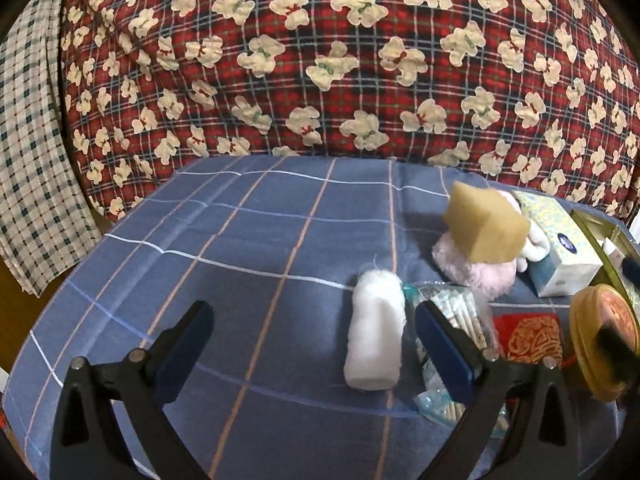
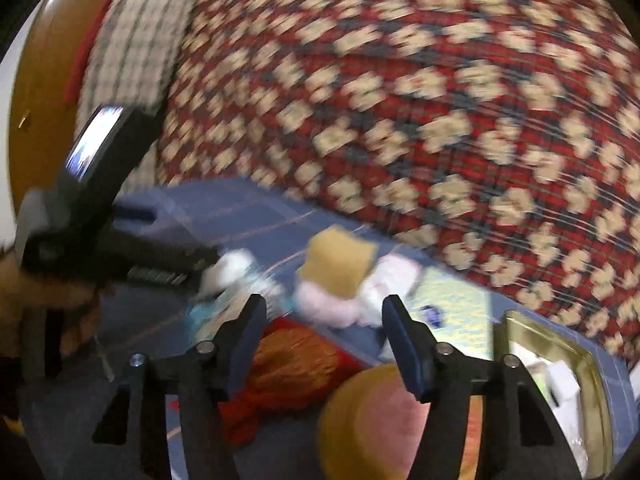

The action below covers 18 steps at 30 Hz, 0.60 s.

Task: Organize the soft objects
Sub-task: 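Move both tools back over the remaining pile toward the gauze roll, then grasp the white gauze roll with the left tool while the right tool grasps the red pouch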

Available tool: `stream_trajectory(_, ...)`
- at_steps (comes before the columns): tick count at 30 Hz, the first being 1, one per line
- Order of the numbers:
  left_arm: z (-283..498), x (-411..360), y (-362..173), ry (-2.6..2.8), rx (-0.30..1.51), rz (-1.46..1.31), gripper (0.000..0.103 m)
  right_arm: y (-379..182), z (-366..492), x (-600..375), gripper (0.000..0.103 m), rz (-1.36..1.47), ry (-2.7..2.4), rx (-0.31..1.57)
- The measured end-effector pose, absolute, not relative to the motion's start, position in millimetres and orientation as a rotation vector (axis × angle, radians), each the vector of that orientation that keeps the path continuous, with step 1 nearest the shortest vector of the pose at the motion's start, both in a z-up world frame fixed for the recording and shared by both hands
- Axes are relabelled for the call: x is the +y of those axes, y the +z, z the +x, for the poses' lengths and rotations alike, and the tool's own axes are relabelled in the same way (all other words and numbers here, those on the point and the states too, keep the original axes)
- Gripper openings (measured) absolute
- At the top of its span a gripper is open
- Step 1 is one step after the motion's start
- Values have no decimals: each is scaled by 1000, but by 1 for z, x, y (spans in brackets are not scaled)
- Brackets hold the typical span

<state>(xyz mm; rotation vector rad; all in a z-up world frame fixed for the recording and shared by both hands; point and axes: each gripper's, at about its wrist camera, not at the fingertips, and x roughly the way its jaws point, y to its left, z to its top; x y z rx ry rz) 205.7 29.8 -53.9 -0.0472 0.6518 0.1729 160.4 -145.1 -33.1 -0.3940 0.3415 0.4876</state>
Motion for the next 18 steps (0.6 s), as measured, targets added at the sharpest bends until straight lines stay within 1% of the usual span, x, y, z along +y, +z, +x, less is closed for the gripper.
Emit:
stream_trajectory(1, 207, 30, -55, 168, 660, -51, 102, -39, 160, -138, 59, -431, 488, 358)
stream_trajectory(3, 209, 32, -55, 152, 669, -61, 101, -44, 159, -130, 53, -482, 473, 370)
stream_trajectory(13, 220, 17, -63, 61, 739, -22, 98, -63, 184, -113, 53, -585, 396, 530)
stream_trajectory(15, 224, 16, -65, 50, 761, -23, 96, -69, 187, -108, 53, -613, 400, 562)
stream_trajectory(18, 231, 19, -72, 24, 808, -48, 87, -74, 192, -104, 50, -637, 410, 599)
